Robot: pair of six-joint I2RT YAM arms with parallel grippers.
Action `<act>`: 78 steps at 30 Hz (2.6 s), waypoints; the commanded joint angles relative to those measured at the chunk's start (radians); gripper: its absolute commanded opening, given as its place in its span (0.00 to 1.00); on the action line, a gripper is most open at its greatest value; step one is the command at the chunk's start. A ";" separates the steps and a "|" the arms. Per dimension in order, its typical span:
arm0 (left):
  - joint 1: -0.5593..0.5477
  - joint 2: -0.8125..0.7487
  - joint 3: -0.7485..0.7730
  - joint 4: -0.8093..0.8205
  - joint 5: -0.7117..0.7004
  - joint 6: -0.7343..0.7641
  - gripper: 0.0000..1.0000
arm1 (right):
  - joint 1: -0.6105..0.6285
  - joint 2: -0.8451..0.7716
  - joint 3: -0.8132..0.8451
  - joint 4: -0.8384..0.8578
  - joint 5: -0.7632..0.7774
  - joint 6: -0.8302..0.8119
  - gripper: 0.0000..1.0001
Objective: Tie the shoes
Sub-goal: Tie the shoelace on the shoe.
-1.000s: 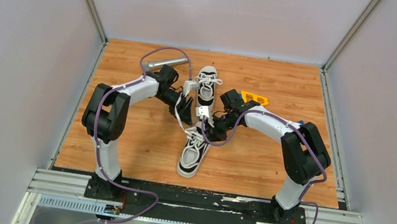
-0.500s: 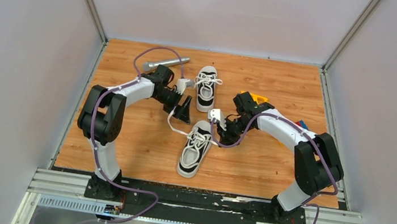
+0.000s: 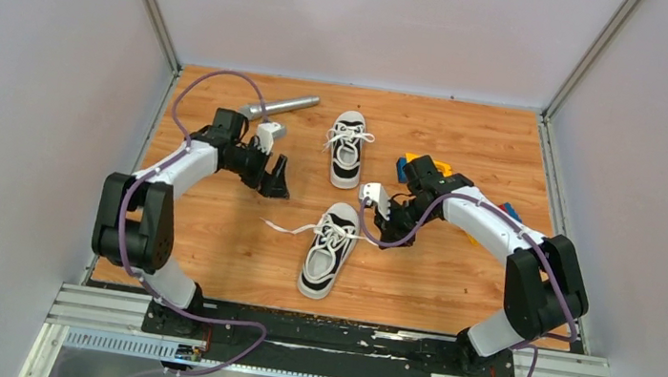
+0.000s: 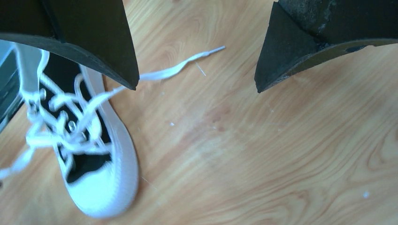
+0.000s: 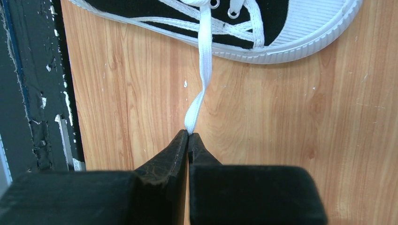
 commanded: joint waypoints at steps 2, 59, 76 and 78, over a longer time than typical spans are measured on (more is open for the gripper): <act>-0.083 -0.174 -0.074 -0.098 0.137 0.589 1.00 | -0.009 -0.004 0.047 -0.027 0.006 0.014 0.00; -0.260 -0.095 0.049 -0.331 -0.104 0.693 0.00 | -0.373 -0.507 -0.211 -0.364 0.212 -0.068 0.00; -0.158 -0.208 0.002 -0.364 -0.303 0.747 0.00 | -0.661 -0.268 -0.045 -0.117 0.247 0.023 0.00; -0.148 -0.230 -0.001 -0.357 -0.311 0.745 0.00 | -0.662 -0.227 -0.006 -0.097 0.265 0.039 0.00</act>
